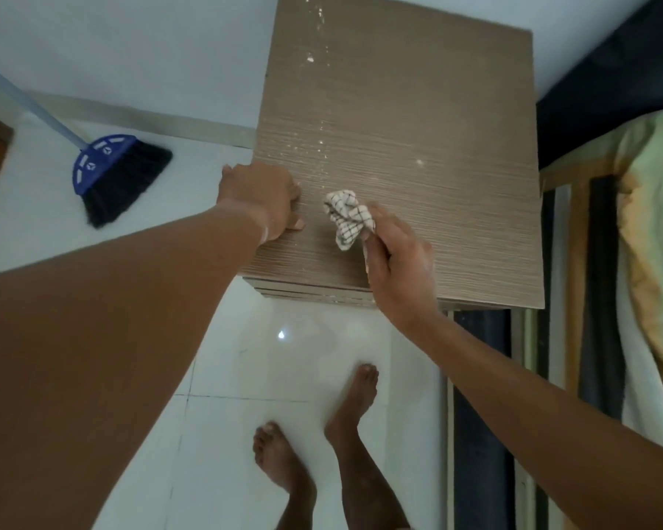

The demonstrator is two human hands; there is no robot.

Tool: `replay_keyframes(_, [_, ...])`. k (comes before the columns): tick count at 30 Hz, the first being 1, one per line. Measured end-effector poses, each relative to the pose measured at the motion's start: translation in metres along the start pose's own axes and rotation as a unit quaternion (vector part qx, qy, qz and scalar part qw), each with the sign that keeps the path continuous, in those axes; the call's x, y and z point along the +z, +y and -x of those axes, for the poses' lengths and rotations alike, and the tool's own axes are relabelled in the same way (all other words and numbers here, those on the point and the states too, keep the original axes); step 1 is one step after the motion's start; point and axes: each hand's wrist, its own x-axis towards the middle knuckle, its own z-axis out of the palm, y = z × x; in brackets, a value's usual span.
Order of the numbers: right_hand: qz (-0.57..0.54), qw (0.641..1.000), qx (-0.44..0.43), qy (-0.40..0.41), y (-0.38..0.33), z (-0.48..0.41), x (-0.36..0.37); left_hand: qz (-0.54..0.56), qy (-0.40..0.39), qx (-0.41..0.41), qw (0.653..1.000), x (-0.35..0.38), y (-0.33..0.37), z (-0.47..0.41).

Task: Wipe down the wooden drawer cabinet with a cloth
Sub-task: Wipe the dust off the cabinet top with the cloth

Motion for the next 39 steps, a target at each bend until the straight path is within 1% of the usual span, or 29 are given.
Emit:
replay_keyframes(3, [-0.048, 0.997, 0.06, 0.024, -0.003, -0.06, -0.007, 0.037, 0.019, -0.019, 0.999, -0.016, 0.001, -0.013])
replay_keyframes(5, [-0.063, 0.993, 0.095, 0.025, 0.002, -0.102, -0.005, 0.053, 0.054, -0.028, 0.997, -0.029, -0.002, -0.028])
replay_keyframes(7, [-0.071, 0.992, 0.097, 0.025, 0.013, -0.149, 0.003, 0.07, 0.099, -0.055, 0.991, -0.042, -0.01, -0.053])
replay_keyframes(8, [-0.075, 0.993, 0.093, 0.021, 0.018, -0.175, 0.006, 0.084, 0.106, -0.066, 0.989, -0.049, -0.014, -0.066])
replay_keyframes(9, [-0.073, 0.994, 0.083, 0.013, 0.022, -0.197, 0.008, 0.091, 0.102, -0.078, 0.988, -0.053, -0.016, -0.077])
replay_keyframes(11, [-0.064, 0.995, 0.068, -0.03, 0.039, -0.307, 0.026, 0.096, 0.077, -0.13, 0.984, -0.087, -0.027, -0.153])
replay_keyframes(12, [-0.048, 0.997, 0.057, -0.025, 0.041, -0.315, 0.027, 0.098, 0.063, -0.131, 0.985, -0.086, -0.027, -0.151])
replay_keyframes(14, [-0.029, 0.998, 0.041, -0.025, 0.044, -0.368, 0.038, 0.119, 0.043, -0.152, 0.98, -0.09, -0.038, -0.173])
replay_keyframes(16, [-0.004, 1.0, 0.012, -0.004, 0.05, -0.381, 0.037, 0.132, 0.038, -0.15, 0.979, -0.086, -0.032, -0.16])
replay_keyframes(17, [0.011, 1.0, -0.001, -0.008, 0.057, -0.386, 0.038, 0.128, 0.038, -0.15, 0.98, -0.083, -0.03, -0.153])
replay_keyframes(20, [0.064, 0.995, -0.017, -0.068, 0.072, -0.395, 0.044, 0.133, 0.046, -0.152, 0.978, -0.077, -0.026, -0.133])
replay_keyframes(22, [0.098, 0.989, -0.056, -0.1, 0.074, -0.399, 0.055, 0.134, 0.058, -0.152, 0.978, -0.074, -0.023, -0.123])
replay_keyframes(24, [0.126, 0.979, -0.095, -0.133, 0.066, -0.412, 0.074, 0.158, 0.063, -0.157, 0.973, -0.07, -0.024, -0.126])
replay_keyframes(26, [0.153, 0.967, -0.131, -0.154, 0.054, -0.421, 0.09, 0.173, 0.066, -0.153, 0.971, -0.065, -0.026, -0.127])
replay_keyframes(29, [0.193, 0.951, -0.175, -0.163, 0.041, -0.43, 0.106, 0.17, 0.066, -0.147, 0.972, -0.064, -0.028, -0.129])
replay_keyframes(31, [0.205, 0.946, -0.18, -0.173, 0.039, -0.43, 0.109, 0.169, 0.067, -0.146, 0.973, -0.063, -0.03, -0.129])
replay_keyframes(35, [0.192, 0.948, -0.163, -0.195, 0.043, -0.42, 0.102, 0.164, 0.066, -0.144, 0.974, -0.059, -0.032, -0.131])
replay_keyframes(37, [0.183, 0.949, -0.158, -0.203, 0.042, -0.402, 0.098, 0.217, 0.078, -0.153, 0.961, -0.056, -0.033, -0.132])
replay_keyframes(39, [0.185, 0.945, -0.165, -0.212, 0.04, -0.373, 0.092, 0.291, 0.098, -0.158, 0.939, -0.048, -0.035, -0.128])
